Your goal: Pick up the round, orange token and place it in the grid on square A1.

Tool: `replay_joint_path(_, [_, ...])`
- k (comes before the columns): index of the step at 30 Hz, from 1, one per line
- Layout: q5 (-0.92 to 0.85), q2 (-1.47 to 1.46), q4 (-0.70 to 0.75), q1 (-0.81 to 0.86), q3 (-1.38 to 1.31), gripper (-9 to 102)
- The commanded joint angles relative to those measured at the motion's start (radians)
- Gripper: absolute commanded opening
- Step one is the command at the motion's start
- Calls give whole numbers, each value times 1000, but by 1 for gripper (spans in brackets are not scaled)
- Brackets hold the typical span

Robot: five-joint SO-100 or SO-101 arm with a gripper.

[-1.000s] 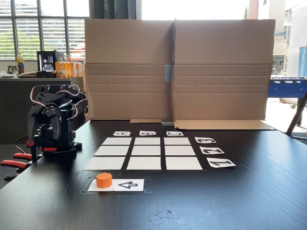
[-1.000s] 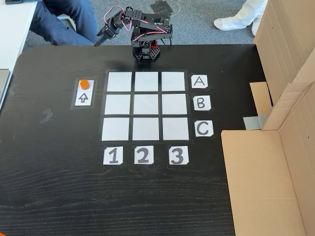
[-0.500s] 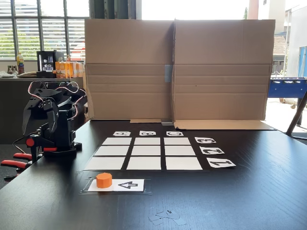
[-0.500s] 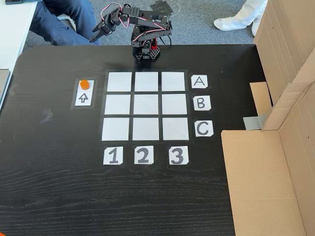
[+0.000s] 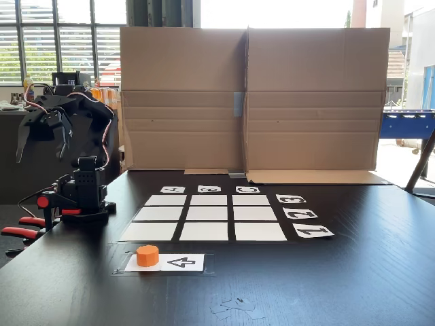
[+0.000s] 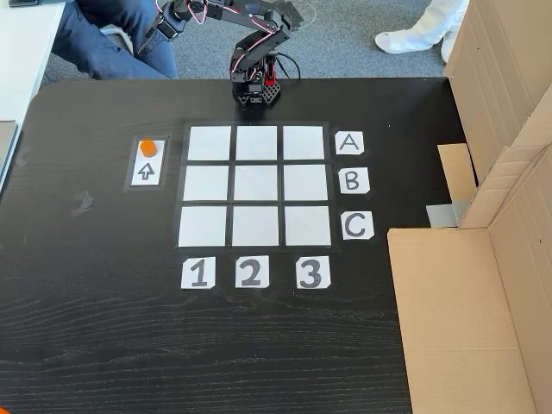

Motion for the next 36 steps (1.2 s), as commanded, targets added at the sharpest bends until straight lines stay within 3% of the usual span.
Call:
replay_joint_path(1, [9, -144, 140, -26, -247, 31])
replay_joint_path(6, [29, -367, 383, -83, -612, 31])
replay_joint_path(10, [104, -459, 391, -137, -747, 31])
replay_joint_path(36, [112, -861, 377, -365, -785, 31])
